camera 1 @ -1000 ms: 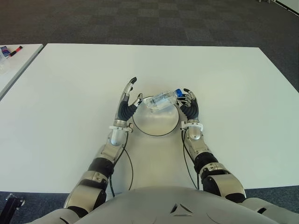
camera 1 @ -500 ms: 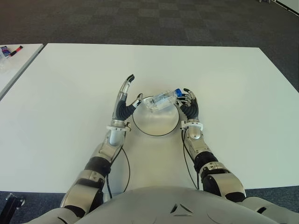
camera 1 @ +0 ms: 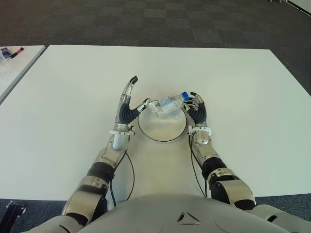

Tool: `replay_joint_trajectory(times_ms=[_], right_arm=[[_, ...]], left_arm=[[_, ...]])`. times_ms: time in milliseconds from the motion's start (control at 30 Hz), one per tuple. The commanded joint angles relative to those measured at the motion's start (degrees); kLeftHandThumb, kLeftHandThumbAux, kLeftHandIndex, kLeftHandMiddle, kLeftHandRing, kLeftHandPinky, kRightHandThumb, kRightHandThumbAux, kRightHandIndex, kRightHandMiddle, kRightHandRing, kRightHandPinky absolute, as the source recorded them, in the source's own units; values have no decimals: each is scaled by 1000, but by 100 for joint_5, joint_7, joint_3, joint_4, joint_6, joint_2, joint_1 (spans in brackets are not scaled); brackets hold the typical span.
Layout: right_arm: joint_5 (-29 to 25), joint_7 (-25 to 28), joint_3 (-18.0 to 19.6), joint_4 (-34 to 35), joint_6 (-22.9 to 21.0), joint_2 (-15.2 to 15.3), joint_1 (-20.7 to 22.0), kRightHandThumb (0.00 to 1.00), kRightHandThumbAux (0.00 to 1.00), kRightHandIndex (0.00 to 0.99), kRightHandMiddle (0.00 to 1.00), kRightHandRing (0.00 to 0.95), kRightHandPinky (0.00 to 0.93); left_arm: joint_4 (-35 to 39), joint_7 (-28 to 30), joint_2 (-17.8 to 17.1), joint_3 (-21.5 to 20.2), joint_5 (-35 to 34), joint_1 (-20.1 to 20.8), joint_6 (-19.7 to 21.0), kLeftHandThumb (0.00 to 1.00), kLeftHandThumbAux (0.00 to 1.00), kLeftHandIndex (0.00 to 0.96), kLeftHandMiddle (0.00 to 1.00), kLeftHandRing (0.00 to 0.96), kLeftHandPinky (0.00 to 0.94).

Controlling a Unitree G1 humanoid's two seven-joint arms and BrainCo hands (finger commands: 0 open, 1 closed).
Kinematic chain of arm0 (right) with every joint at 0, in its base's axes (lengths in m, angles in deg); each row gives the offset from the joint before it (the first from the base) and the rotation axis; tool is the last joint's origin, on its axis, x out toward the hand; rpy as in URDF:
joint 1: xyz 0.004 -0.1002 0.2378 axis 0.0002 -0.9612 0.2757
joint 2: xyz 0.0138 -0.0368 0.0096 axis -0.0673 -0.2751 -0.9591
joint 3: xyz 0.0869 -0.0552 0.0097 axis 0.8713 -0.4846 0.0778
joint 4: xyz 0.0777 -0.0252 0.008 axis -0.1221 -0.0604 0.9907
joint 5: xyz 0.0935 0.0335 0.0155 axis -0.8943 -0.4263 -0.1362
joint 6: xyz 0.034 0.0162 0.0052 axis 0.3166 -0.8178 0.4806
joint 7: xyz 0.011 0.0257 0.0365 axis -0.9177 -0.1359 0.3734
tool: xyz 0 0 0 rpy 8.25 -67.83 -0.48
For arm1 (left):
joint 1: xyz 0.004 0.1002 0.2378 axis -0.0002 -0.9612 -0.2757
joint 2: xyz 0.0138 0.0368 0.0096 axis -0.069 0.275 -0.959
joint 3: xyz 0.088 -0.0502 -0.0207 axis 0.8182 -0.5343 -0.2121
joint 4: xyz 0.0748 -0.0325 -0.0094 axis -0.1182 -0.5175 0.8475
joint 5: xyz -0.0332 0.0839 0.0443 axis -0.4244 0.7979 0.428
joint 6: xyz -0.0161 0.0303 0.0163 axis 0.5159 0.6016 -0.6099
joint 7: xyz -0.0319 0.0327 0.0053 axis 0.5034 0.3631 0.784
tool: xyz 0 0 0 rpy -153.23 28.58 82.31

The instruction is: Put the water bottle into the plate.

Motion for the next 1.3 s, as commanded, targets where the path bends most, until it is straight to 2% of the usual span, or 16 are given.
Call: replay_joint_trajectory(times_ms=[33,100,233,367,567,833,1300], right_arm=[[43,74,-67,-193,-229,22,-283,783,782,201,380,368,356],[105,15,-102,-190,-187,46,-294,780,783,205,374,364,356],[750,-510,-469,-173,-13,264,-326,739,773,232,371,374,387],[1130,-791,-729,-179,-1,419,-322,684,775,261,379,394,424],[1606,-1072,-1105,-176,-52,655,-294,655,785,294,387,423,472],[1789,-1307,-1305,-205,36,780,-274,706,731,401,407,461,506],[1598,-1139,-1294,-263,48,803,-240,708,725,412,414,462,491]], left_arm=[[-168,314,15,-39,-357,62,115,253,458,0,66,58,19],[-204,345,23,-45,-423,78,107,248,464,0,67,61,23],[-265,336,86,-76,-537,122,138,244,503,0,59,50,31],[-281,412,142,-93,-692,133,178,245,545,0,51,37,27],[-370,833,280,-171,-1244,176,222,252,578,0,45,30,33],[-606,1166,363,-307,-1585,271,121,259,582,0,44,33,42],[-989,1111,414,-438,-1523,451,-63,253,581,0,58,42,46]])
